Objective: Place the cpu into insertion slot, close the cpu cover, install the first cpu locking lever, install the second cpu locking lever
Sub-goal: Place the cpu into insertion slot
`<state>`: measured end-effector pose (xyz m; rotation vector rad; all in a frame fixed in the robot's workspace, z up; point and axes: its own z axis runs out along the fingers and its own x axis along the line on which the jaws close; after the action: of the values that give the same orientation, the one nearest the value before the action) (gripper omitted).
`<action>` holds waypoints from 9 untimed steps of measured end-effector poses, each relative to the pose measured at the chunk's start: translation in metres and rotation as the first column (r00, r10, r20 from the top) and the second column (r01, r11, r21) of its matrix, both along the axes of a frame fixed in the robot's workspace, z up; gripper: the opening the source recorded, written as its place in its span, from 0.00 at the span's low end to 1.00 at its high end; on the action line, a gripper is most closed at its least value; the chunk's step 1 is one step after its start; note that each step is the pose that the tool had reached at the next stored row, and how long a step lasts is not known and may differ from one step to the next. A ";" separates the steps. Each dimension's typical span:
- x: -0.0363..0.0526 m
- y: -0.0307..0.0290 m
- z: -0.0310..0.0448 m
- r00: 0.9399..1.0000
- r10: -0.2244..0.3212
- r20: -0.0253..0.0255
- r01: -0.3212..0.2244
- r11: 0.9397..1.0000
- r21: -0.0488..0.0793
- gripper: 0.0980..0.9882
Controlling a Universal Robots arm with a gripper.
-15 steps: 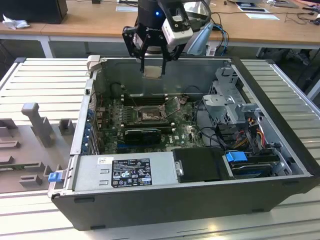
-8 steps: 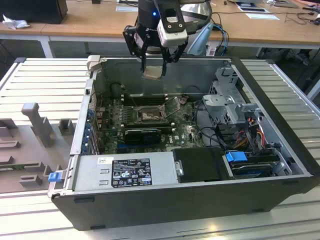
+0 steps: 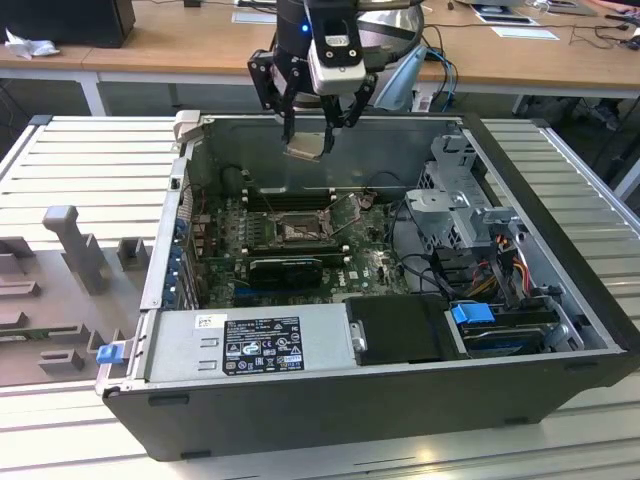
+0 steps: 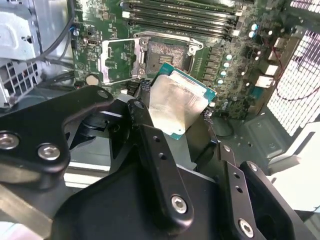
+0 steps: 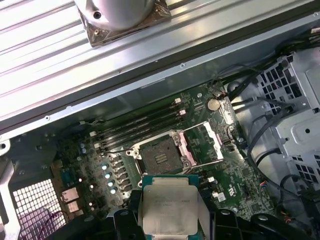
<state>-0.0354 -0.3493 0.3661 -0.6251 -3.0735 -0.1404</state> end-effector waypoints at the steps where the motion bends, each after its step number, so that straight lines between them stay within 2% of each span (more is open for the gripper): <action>1: 0.0000 0.0000 0.0000 1.000 -0.012 0.000 0.012 1.000 0.000 0.49; 7: 0.0000 0.0000 -0.0002 0.997 -0.079 0.000 0.079 0.997 0.000 0.49; 9: 0.0000 0.0000 -0.0003 0.994 -0.111 0.000 0.111 0.994 0.000 0.49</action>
<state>-0.0354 -0.3493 0.3659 -0.7969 -3.0387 -0.1407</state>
